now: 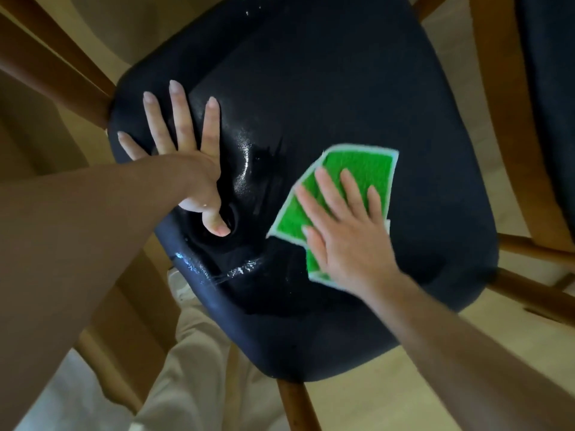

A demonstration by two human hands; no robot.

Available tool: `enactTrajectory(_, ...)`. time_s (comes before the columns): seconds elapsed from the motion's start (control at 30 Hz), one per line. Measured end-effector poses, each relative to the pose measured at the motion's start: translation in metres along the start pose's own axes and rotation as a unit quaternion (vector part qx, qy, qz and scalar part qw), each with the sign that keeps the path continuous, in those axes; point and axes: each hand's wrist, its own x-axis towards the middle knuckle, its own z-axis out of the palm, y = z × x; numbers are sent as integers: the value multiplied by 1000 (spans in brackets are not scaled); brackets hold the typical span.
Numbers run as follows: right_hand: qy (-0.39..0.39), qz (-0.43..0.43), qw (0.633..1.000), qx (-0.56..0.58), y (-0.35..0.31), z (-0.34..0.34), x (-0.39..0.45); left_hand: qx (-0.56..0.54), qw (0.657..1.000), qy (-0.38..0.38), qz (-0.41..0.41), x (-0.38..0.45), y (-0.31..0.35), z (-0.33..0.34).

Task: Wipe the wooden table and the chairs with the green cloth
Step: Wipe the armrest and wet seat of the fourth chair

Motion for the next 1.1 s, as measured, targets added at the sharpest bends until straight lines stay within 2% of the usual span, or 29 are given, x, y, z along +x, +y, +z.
enactTrajectory(0.17,76,133,987,43,35,-47,97,1,1000,14,3,1,-1,2)
enactTrajectory(0.27,90,175,978,76,32,-54,112,-3,1000,20,9,1,-1,2)
enactTrajectory(0.43,-10,79,995,59,2,-31,46,-4,1000,20,9,2,-3,0)
enactTrajectory(0.6,-62,13,997,50,-16,6,-40,-10,1000,10,10,4,-5,0)
enactTrajectory(0.8,-52,-40,998,12,2,-8,-3,-14,1000,23,15,8,-5,3)
enactTrajectory(0.87,-15,-23,999,16,11,-20,23,-11,999,33,20,8,-5,5)
enactTrajectory(1.0,56,101,989,95,25,-45,82,-2,998,51,22,8,-5,8)
enactTrajectory(1.1,58,134,980,132,22,-48,85,-14,998,59,23,10,-5,8)
